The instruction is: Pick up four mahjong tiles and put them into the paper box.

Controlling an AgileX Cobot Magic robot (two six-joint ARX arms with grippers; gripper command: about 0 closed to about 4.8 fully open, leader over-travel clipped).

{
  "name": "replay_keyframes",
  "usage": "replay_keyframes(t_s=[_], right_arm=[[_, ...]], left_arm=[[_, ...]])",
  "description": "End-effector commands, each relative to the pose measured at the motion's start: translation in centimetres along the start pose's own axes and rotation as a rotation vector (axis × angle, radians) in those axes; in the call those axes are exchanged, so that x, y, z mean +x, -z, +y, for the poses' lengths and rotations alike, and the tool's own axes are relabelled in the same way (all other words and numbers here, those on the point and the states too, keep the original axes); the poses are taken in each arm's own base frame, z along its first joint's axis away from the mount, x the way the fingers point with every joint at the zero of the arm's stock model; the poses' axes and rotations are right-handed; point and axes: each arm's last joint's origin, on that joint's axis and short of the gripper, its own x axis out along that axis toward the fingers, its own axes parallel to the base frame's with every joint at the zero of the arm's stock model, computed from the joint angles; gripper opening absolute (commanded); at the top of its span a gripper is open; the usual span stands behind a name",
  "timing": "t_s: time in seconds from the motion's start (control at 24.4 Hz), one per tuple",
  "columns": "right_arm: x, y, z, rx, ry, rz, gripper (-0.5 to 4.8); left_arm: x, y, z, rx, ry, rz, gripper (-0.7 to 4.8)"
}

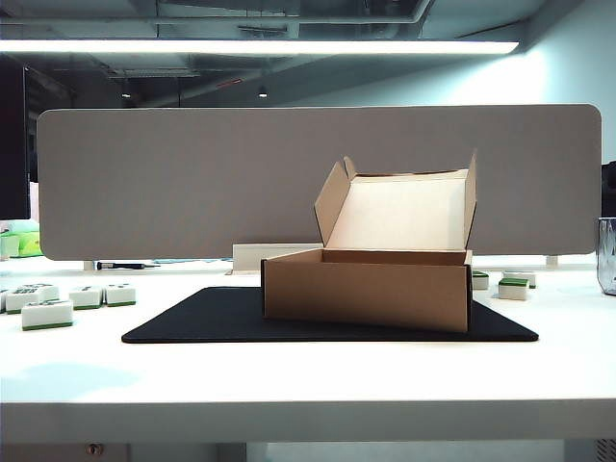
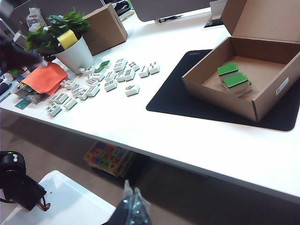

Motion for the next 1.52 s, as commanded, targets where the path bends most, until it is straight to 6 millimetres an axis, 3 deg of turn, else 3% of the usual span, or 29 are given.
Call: replay_keyframes(t_s=[0.04,0.2,0.33,0.74,0.9,0.98,1.11,1.52], right_arm=[[-0.2,0.1,0.2,-0.016,-0.005,-0.018,-0.01],[-0.2,0.1,0.2,-0.016,-0.005,-0.018,-0.01],[-0.2,0.1,0.2,-0.016,-0.005,-0.018,-0.01],[-0.2,0.1,0.2,-0.016,-0.005,-0.018,-0.01],[-0.2,0.1,0.2,-0.016,-0.005,-0.018,-0.01],[-0.2,0.1,0.2,-0.016,-0.005,-0.018,-0.01],[-0.2,0.1,0.2,-0.016,-0.005,-0.018,-0.01],[-0.2,0.1,0.2,-0.016,-0.005,-0.018,-0.01]], left_arm=[[0.4,2.5,-0.4,-0.03,-0.004,-0.033,-0.06],[1.9,4.9,-0.9,-0.115,-0.01,-0.108,-0.06],[3.6,6.2,-1.1,-0.101,-0.075,-0.066,-0.06],[4.3,6.3,-1.0,-0.108,-0.137,-0.083,-0.05],[6.3,6.3,-1.2,-0.144,-0.175,-0.211,-0.06],[9.0,7.9,-1.6,-0.201,-0.153,-0.359,-0.06],[11.0,9.6,-1.7,-0.249,-0.11,-0.442,-0.05],[13.4,14.6,-1.0,-0.328,-0.22,-0.451,-0.05]])
